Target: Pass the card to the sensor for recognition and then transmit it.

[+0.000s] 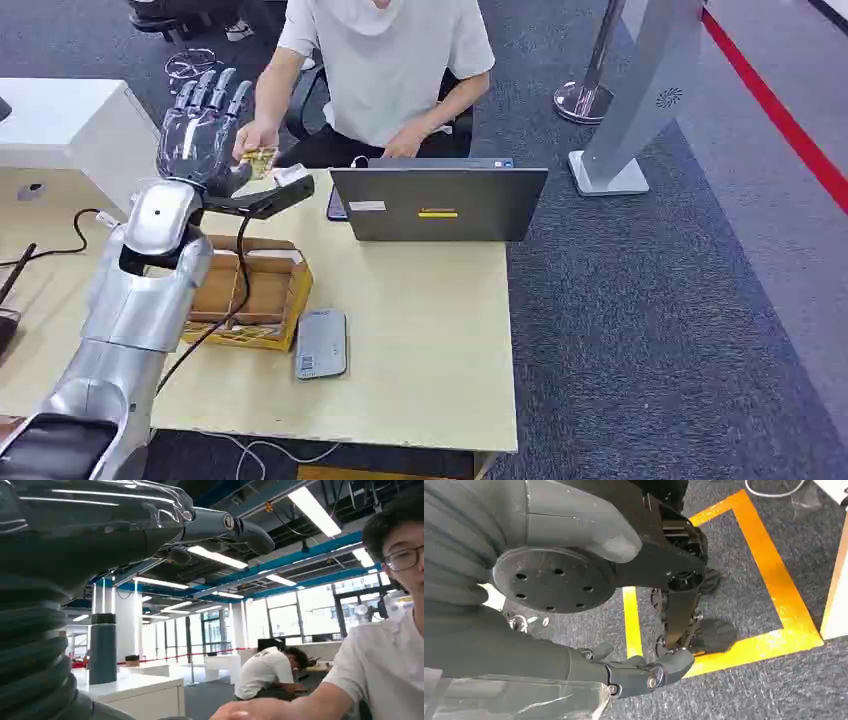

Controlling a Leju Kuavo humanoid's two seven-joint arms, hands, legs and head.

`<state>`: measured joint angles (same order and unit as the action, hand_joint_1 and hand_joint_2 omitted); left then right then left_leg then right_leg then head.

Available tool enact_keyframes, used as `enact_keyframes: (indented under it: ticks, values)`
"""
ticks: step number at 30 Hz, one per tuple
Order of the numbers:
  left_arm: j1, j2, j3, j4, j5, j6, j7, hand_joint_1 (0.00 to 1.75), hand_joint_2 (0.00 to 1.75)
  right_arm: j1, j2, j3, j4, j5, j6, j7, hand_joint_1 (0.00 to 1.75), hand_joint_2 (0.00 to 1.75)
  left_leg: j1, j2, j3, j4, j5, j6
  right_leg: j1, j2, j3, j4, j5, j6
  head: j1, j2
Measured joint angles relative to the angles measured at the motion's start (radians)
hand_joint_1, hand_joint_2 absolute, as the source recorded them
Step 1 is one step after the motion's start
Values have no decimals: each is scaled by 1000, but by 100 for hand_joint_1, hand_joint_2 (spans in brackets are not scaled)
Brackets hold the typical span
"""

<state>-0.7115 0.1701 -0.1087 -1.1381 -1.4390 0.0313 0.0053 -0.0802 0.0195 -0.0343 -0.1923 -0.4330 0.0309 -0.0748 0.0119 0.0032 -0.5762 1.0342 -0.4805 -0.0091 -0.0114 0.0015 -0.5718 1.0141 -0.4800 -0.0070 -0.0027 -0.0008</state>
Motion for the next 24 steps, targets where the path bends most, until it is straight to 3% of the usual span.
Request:
enact_keyframes:
  ticks: [11, 12, 24]
  values:
    - [-36, 16, -22, 127, 24, 1, 15, 0, 175, 8, 2, 0, 0, 11, -1, -11, 0, 175, 0, 0, -2, 0, 0, 0, 0, 0, -2, 0, 0, 0, 0, 0]
    - [-36, 17, -22, 132, 28, 0, 15, 175, 175, 9, 2, 0, 0, 13, 2, -12, 0, 175, 0, 0, -2, 0, 0, 0, 0, 0, -2, 0, 0, 0, 0, 0]
    - [-35, 25, -23, 159, 72, -7, 15, 175, 175, 11, 2, 0, 1, 21, 9, -7, 0, 175, 0, 0, -3, 0, 0, 0, 0, 0, -3, 0, 0, 0, 0, 0]
